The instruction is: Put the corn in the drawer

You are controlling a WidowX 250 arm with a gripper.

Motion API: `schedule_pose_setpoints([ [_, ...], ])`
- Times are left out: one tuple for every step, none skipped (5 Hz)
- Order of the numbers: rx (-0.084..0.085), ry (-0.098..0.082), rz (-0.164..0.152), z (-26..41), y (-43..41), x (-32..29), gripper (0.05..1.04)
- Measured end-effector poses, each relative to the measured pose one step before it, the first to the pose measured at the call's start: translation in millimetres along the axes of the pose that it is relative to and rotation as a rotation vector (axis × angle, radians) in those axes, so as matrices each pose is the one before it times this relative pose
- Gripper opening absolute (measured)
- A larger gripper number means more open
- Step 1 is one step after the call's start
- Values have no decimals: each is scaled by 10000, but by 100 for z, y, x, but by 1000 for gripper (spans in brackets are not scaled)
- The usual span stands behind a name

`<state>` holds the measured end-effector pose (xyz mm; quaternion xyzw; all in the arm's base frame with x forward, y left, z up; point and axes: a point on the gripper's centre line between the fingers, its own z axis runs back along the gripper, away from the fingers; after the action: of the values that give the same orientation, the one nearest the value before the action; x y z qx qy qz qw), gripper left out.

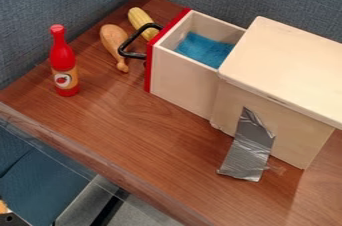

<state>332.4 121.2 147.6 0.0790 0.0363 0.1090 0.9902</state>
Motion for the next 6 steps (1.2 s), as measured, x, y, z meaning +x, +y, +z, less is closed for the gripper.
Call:
schedule_pose_setpoints([
  [-79, 348, 9, -1199, -240, 102, 1001],
  [-601, -256, 937, 418, -434, 1091, 1001],
  [-550, -645, 1338, 705, 763, 1233, 1001],
  [-225, -578, 1550, -426, -215, 1615, 1001],
  [-75, -430, 1108, -1024, -334, 1216, 1001],
  [170, -147, 814, -2492, -864, 767, 1001],
])
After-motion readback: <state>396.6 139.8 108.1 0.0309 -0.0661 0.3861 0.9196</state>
